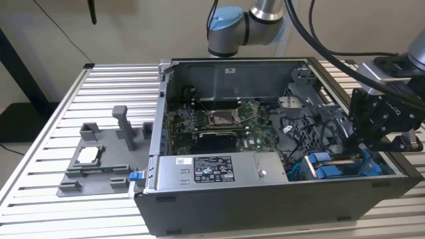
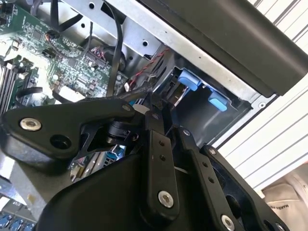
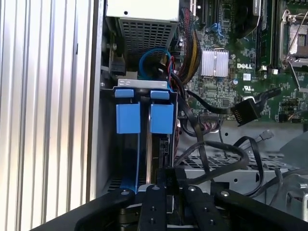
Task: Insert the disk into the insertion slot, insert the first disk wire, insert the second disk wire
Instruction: 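Insert the first disk wire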
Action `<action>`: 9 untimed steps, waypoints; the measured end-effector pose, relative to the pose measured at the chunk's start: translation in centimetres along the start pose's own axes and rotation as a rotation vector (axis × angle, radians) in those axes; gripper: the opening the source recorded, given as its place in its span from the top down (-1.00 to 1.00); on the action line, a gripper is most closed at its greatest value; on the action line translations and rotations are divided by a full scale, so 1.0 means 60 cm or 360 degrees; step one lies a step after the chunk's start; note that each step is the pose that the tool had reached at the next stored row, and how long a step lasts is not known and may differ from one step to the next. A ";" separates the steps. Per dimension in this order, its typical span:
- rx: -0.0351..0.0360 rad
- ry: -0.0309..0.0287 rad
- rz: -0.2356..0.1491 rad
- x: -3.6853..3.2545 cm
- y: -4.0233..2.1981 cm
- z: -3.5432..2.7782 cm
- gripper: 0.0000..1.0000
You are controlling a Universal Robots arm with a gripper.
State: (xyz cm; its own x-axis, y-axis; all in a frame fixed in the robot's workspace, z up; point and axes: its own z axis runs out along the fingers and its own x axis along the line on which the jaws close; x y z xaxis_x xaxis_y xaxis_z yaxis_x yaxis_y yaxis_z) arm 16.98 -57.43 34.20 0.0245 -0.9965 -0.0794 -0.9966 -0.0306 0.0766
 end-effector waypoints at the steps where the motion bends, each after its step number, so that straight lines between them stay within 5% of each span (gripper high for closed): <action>1: 0.0000 -0.00002 0.0000 0.000 -0.001 0.000 0.62; 9: 0.0006 -0.00058 0.0082 0.000 -0.003 0.003 0.62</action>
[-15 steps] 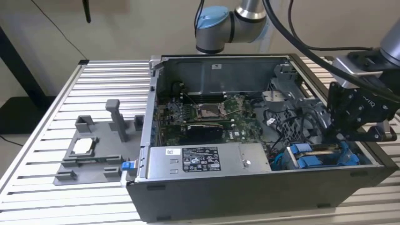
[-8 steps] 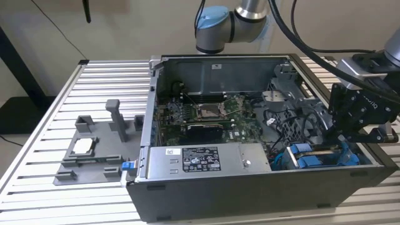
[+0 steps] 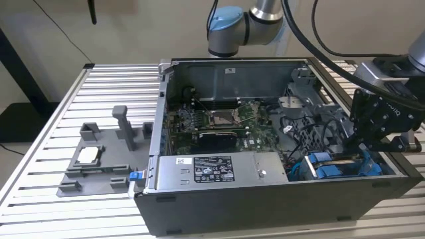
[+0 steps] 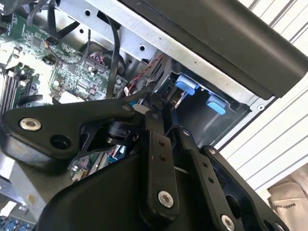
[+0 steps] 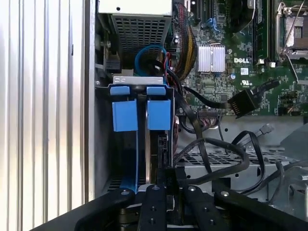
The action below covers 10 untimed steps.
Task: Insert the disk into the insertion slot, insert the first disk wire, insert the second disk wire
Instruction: 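Insert the first disk wire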
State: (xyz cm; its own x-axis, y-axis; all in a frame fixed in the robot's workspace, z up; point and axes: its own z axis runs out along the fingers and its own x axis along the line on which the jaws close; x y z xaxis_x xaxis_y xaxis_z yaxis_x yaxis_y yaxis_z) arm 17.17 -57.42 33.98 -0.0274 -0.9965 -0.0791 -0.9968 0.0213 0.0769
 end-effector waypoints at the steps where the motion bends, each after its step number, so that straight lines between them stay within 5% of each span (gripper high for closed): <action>1: -0.0001 -0.00006 0.0002 0.000 -0.001 0.000 0.62; 6: -0.0030 0.00000 0.0005 0.000 -0.006 0.000 0.62; 10: -0.0035 -0.00008 0.0003 0.000 -0.007 0.000 0.62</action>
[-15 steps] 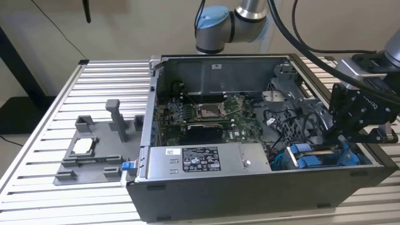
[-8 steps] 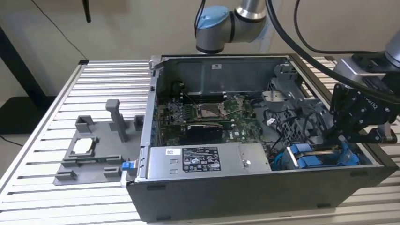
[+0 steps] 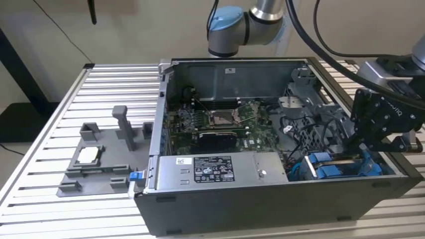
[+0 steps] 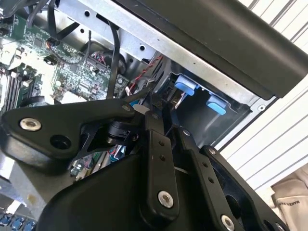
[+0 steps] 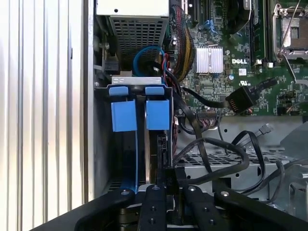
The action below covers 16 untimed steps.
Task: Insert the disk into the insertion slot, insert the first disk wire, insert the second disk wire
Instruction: 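Insert the first disk wire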
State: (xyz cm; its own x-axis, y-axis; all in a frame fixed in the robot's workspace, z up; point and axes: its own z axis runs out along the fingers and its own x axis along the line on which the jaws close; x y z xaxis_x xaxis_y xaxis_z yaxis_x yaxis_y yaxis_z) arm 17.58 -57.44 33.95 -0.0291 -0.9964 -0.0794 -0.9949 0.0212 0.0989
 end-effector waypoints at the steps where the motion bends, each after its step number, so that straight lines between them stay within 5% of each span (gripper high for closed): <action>1: 0.0000 -0.00005 -0.0001 0.000 0.000 0.000 0.62; 16: 0.0000 0.00018 -0.0024 0.000 -0.001 0.000 0.62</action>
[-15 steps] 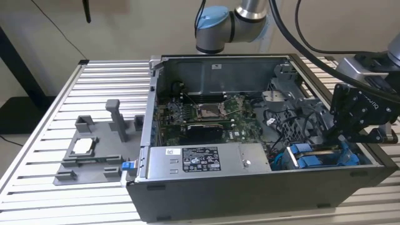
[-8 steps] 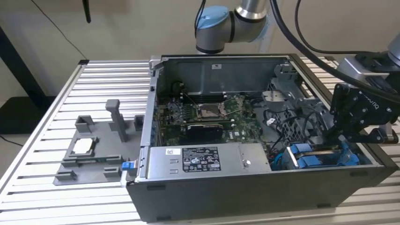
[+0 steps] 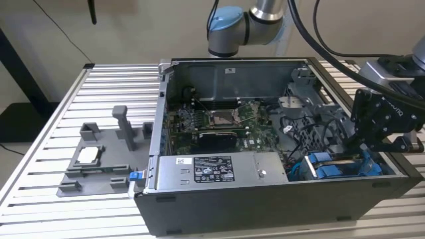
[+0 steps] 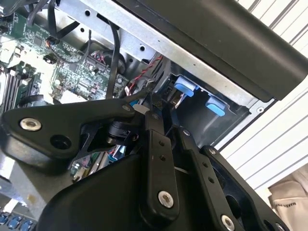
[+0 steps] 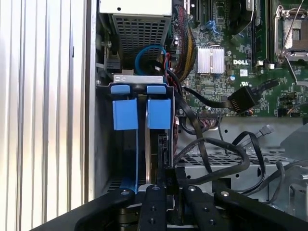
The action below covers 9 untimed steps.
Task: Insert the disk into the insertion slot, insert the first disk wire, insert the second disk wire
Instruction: 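Insert the first disk wire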
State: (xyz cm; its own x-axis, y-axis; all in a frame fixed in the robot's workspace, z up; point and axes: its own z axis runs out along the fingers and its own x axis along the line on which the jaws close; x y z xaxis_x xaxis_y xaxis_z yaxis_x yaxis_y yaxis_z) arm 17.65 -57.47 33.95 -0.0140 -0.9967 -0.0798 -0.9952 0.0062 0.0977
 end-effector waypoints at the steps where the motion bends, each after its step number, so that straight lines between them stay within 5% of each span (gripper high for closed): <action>1: 0.0000 0.00000 0.0000 0.000 0.000 0.000 0.62; 9: 0.0008 -0.00003 0.0000 0.001 0.000 0.000 0.62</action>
State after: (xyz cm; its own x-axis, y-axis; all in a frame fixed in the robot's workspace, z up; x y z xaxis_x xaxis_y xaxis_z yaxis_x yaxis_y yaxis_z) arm 17.66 -57.50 33.94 -0.0137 -0.9967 -0.0800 -0.9957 0.0062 0.0929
